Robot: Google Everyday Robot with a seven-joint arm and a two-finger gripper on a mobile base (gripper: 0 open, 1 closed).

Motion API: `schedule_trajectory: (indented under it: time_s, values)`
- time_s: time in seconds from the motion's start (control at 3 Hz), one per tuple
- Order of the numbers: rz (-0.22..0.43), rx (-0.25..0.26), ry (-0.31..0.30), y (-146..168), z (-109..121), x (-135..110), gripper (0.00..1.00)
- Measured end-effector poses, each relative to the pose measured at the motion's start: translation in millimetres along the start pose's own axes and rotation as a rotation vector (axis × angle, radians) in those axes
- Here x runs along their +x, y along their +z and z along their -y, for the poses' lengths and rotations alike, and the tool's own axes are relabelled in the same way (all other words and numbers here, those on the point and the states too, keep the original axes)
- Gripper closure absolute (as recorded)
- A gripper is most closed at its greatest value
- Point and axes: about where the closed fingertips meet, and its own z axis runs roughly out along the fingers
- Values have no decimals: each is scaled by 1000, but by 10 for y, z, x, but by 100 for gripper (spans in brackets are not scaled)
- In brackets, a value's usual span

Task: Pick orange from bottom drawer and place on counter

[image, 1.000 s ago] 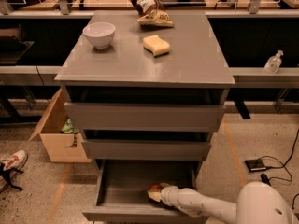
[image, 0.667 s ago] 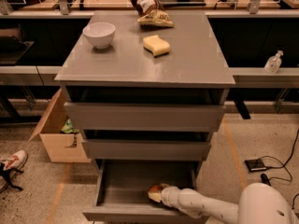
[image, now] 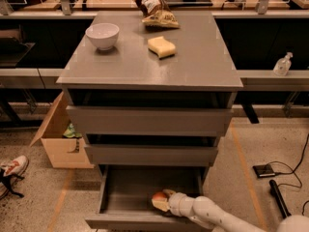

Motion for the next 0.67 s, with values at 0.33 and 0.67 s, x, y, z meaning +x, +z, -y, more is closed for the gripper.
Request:
schedule_trajectory:
  time_s: [0.33,0.67]
  values:
    - [139,-94,-74,-393,-194,-424,100]
    - [145,-179,-98,-467,-416,-439,100]
